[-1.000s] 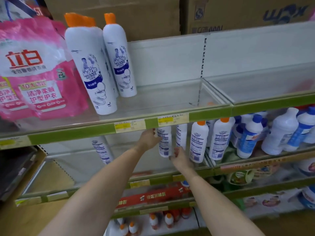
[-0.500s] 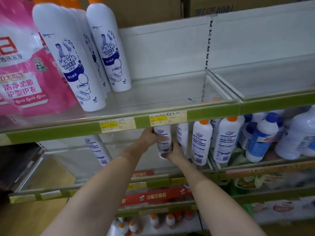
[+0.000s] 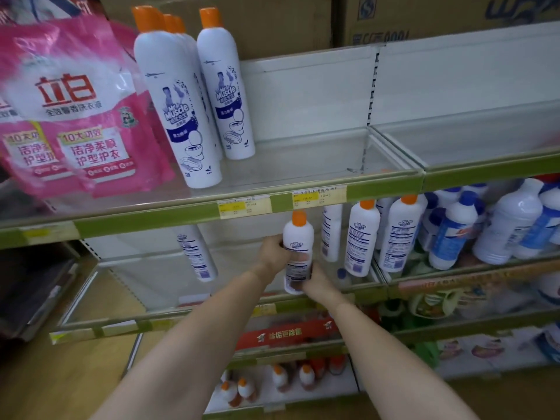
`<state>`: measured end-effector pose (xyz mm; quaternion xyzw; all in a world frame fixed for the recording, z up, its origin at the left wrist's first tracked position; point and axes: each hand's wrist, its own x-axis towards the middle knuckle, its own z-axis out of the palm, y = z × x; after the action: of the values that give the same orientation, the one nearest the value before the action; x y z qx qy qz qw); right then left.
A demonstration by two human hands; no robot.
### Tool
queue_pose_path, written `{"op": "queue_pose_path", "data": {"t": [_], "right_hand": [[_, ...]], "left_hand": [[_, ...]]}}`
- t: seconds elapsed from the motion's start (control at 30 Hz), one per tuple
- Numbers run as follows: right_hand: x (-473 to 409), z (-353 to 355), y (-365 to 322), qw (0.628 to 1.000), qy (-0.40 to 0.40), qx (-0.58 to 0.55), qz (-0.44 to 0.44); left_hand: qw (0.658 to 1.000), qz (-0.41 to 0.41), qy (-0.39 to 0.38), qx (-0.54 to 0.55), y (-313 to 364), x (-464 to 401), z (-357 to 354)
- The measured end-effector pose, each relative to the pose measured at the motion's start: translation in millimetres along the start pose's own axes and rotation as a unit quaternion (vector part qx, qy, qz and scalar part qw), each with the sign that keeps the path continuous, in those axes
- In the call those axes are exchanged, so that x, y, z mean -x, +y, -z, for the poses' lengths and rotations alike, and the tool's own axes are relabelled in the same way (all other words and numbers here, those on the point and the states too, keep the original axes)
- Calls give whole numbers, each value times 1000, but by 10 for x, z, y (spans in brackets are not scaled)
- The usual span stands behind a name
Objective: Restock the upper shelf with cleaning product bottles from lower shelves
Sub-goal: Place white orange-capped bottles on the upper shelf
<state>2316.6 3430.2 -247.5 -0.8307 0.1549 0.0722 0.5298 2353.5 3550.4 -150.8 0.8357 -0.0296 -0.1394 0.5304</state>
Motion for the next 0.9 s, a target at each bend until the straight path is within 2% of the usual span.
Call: {"op": "queue_pose_path", "data": {"t": [0.17,0.47,0.63,0.9], "right_hand": [[439,-180,-108,999,44,-22,-3],[1637,-499,-306,998,-12,-56,-17],[2284,-630,-396,993,-73,-90,-8],[2679,-826,-459,989,-117,-75,-42]], "left_hand": [[998,-19,-36,49,14,410,176],[983,4,-57,172,-349,1329,488],[953,55,-85,285,-502,1713,533],[948,87,-56,301,-675,2003,717]]}}
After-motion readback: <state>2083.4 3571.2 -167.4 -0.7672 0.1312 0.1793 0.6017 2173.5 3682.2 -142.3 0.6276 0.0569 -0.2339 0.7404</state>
